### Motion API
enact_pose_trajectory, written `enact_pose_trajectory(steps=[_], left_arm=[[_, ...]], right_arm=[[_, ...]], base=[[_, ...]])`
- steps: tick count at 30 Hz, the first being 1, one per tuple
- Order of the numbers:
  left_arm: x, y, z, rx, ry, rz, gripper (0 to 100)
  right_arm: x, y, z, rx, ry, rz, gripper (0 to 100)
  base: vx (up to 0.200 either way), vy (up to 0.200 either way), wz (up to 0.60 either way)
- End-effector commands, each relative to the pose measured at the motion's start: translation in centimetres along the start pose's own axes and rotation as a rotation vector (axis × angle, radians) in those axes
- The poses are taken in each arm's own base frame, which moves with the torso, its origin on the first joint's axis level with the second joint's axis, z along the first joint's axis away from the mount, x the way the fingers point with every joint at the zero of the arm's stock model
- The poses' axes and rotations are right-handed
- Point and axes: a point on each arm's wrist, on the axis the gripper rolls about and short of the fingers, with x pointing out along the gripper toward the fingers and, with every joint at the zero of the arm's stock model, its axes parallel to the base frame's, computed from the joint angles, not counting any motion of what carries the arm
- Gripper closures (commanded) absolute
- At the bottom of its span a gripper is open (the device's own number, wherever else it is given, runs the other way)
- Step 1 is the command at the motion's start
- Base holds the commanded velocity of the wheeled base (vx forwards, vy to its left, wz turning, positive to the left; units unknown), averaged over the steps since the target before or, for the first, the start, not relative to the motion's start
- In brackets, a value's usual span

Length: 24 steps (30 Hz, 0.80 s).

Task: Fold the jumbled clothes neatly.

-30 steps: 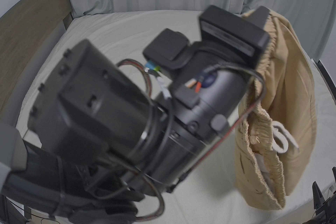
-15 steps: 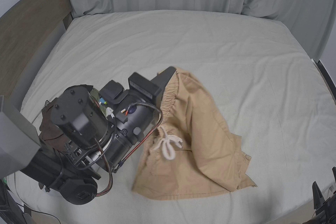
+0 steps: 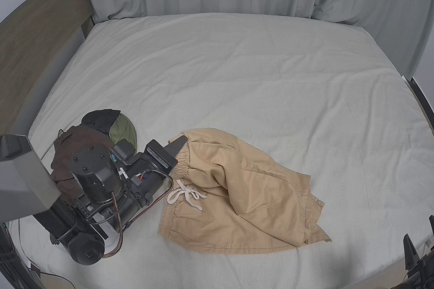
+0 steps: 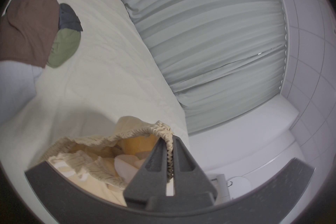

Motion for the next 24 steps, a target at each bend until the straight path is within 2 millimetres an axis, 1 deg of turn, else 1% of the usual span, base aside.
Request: enact_pose_trajectory(steps=[1, 6, 8, 10, 11, 13, 16, 17, 18, 24], left_arm=[[-0.5, 1.5, 0.9, 0.065, -0.015, 0.060, 100], [-1.4, 4.0, 1.2, 0.200, 0.034, 0.139, 100], [-1.6, 4.5, 1.2, 0.229, 0.053, 0.151, 100], [-1.9, 5.5, 1.4, 0.274, 0.089, 0.169, 100], [-1.9, 5.6, 1.5, 0.278, 0.090, 0.170, 100], [-2.1, 6.9, 2.3, 0.356, 0.118, 0.183, 100], [-2.2, 8.1, 3.2, 0.430, 0.141, 0.193, 100], [-2.2, 8.2, 3.2, 0.437, 0.144, 0.192, 100], [-2.6, 9.0, 3.7, 0.489, 0.178, 0.181, 100], [-3.0, 10.4, 4.5, 0.594, 0.228, 0.173, 100]], right_arm=[[0.0, 0.0, -0.5, 0.000, 0.004, 0.001, 0], [0.0, 0.0, -0.5, 0.000, 0.004, 0.001, 0], [0.0, 0.0, -0.5, -0.002, 0.004, 0.001, 0], [0.0, 0.0, -0.5, -0.002, 0.004, 0.001, 0], [0.0, 0.0, -0.5, -0.002, 0.004, 0.001, 0], [0.0, 0.0, -0.5, -0.002, 0.004, 0.001, 0], [0.0, 0.0, -0.5, -0.002, 0.004, 0.002, 0], [0.0, 0.0, -0.5, -0.003, 0.004, 0.002, 0], [0.0, 0.0, -0.5, -0.003, 0.004, 0.002, 0], [0.0, 0.0, -0.5, -0.006, 0.004, 0.001, 0]], base=[[0.000, 0.000, 0.00], [0.000, 0.000, 0.00], [0.000, 0.000, 0.00], [0.000, 0.000, 0.00], [0.000, 0.000, 0.00], [0.000, 0.000, 0.00], [0.000, 0.000, 0.00], [0.000, 0.000, 0.00], [0.000, 0.000, 0.00], [0.000, 0.000, 0.00]])
